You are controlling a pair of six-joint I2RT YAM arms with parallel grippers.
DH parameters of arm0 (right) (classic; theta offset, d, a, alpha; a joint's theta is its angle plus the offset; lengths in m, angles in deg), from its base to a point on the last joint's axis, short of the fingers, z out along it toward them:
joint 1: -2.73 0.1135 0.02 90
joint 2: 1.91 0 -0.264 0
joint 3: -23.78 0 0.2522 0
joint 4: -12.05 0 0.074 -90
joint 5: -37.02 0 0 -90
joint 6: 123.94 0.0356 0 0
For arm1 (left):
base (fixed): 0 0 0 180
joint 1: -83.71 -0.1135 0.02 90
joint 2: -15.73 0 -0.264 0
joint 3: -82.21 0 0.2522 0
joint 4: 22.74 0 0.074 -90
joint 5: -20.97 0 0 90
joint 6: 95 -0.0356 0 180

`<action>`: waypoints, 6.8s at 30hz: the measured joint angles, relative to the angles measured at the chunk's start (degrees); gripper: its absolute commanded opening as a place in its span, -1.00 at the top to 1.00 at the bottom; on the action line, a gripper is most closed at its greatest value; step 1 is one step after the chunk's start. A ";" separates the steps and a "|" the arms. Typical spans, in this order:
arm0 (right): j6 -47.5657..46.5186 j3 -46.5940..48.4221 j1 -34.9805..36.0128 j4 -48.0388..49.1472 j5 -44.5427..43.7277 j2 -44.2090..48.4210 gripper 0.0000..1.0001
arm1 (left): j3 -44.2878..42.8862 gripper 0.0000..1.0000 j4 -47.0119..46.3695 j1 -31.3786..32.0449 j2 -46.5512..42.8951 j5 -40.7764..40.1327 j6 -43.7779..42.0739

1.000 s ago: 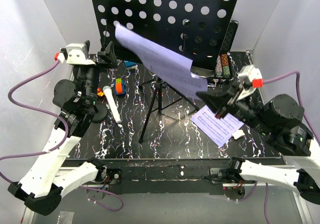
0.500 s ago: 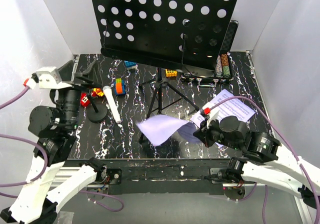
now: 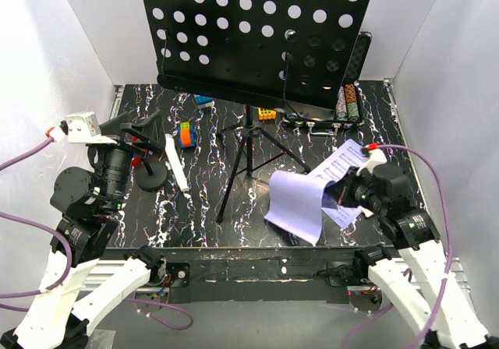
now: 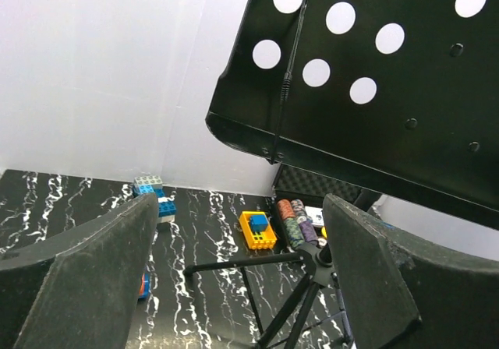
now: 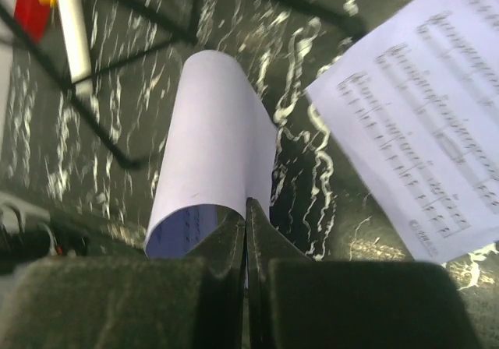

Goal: Pack up the instrument practice props

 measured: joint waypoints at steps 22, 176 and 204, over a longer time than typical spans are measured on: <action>21.07 9.94 -37.79 13.22 23.26 -35.08 0.97 | 1.09 -0.74 -1.16 0.00 0.52 4.59 9.29; 48.39 7.02 11.02 55.56 2.27 -40.50 -0.36 | 19.80 1.00 -63.23 14.75 37.90 11.50 -17.18; 51.54 8.02 14.67 63.12 3.82 -45.79 0.37 | 21.90 1.00 -60.87 15.15 33.88 5.01 -19.76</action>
